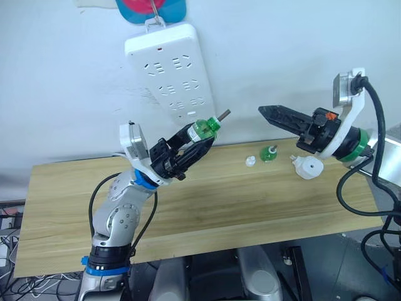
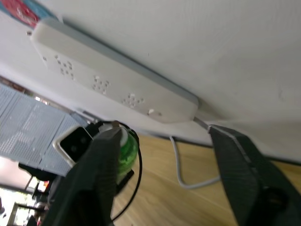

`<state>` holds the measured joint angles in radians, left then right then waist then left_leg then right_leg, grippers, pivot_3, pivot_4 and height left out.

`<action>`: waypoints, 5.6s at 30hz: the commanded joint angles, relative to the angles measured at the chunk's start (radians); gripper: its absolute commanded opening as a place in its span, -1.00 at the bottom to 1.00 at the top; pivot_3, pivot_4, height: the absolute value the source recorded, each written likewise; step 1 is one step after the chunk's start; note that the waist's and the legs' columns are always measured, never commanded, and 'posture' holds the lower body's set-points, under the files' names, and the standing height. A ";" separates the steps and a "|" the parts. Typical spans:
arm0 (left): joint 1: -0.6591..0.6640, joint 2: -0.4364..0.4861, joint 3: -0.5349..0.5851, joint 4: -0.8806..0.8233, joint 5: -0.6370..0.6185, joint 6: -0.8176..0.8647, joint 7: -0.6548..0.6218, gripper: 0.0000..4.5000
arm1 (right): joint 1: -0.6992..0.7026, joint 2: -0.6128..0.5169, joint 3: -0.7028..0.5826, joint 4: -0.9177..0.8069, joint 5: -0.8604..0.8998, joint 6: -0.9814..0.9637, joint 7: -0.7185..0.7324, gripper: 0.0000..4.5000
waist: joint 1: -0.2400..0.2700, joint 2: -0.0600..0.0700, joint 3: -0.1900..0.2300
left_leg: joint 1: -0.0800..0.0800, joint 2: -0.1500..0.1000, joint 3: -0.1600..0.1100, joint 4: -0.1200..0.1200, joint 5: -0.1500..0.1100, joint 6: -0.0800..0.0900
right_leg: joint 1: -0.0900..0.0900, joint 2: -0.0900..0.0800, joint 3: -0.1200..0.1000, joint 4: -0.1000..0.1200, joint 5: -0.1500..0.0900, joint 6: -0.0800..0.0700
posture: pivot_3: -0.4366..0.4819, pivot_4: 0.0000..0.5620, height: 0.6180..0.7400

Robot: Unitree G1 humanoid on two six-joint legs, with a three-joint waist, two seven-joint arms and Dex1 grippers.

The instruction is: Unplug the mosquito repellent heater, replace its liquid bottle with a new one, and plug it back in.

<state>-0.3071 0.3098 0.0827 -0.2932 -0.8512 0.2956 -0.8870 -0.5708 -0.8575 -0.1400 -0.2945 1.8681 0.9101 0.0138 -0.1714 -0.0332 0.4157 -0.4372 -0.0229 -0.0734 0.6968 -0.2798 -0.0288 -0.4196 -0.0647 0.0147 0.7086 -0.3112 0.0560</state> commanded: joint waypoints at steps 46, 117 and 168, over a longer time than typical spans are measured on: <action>-0.005 0.185 -0.017 -0.121 -0.004 0.125 -0.135 0.03 | -0.299 -0.273 0.520 0.458 -1.564 -0.155 1.103 1.00 | 0.029 0.000 0.000 | 0.001 -0.001 0.001 0.002 0.001 -0.001 | -0.001 -0.005 0.000 0.003 0.000 0.000 | -0.66 0.22 1.00; 0.069 0.191 0.016 -0.188 -0.022 0.111 -0.102 0.03 | -0.258 -0.004 0.511 0.902 -2.095 -0.396 1.103 1.00 | 0.033 0.000 0.000 | 0.002 -0.001 0.002 0.003 0.001 -0.002 | -0.001 -0.005 0.000 0.005 0.000 0.000 | -0.46 0.30 1.00; 0.011 0.143 0.011 -0.114 -0.021 0.080 -0.134 0.03 | -0.382 -0.049 0.035 0.228 -1.239 0.487 1.337 0.33 | 0.031 0.000 0.000 | 0.001 -0.001 0.002 0.003 0.001 -0.001 | -0.001 -0.005 0.000 0.005 0.000 0.000 | -0.61 0.21 1.00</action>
<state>-0.2944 0.4614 0.0845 -0.3858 -0.8596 0.3979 -1.0151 -0.9269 -0.8947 -0.0532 -0.0141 0.5502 1.3427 1.3473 -0.1403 -0.0329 0.4154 -0.4359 -0.0238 -0.0719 0.6996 -0.2790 -0.0302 -0.4205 -0.0698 0.0144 0.7140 -0.3111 0.0560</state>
